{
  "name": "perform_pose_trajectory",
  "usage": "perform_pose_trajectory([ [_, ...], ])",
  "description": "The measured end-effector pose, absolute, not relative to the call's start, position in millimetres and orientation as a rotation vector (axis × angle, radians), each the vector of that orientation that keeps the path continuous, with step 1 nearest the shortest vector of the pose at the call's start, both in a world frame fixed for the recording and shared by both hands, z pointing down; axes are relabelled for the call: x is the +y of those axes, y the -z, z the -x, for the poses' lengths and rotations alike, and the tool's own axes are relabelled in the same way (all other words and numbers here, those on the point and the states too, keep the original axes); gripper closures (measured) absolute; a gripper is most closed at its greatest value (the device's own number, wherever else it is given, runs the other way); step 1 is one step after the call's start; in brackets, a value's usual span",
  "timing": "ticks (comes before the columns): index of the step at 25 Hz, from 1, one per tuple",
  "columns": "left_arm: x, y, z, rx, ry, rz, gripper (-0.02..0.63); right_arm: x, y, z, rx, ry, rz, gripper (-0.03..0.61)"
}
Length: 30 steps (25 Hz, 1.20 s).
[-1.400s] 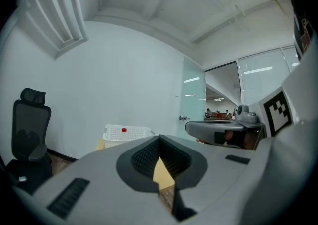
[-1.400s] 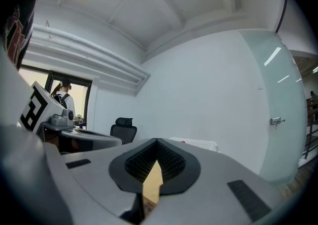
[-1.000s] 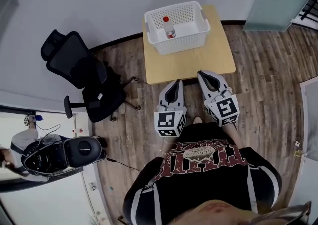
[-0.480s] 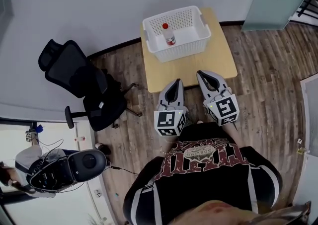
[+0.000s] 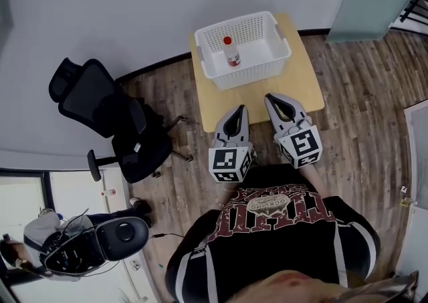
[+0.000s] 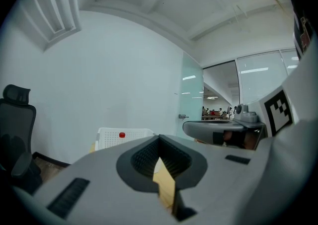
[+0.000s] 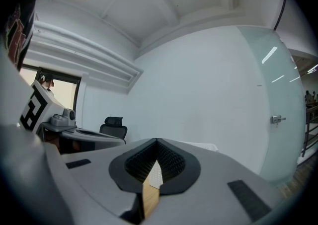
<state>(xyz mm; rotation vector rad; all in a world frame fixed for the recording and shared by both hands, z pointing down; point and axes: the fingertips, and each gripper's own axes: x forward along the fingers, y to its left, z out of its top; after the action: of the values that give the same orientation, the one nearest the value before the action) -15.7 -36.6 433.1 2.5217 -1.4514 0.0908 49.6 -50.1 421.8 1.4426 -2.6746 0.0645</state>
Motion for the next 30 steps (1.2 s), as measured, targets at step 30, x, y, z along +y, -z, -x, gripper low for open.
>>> perform_pose_trajectory([
  [30, -163.7, -444.7, 87.0, -1.393, -0.076, -2.546, 0.586, -172.9, -435.8, 19.6, -2.607, -0.071, -1.512, 0.561],
])
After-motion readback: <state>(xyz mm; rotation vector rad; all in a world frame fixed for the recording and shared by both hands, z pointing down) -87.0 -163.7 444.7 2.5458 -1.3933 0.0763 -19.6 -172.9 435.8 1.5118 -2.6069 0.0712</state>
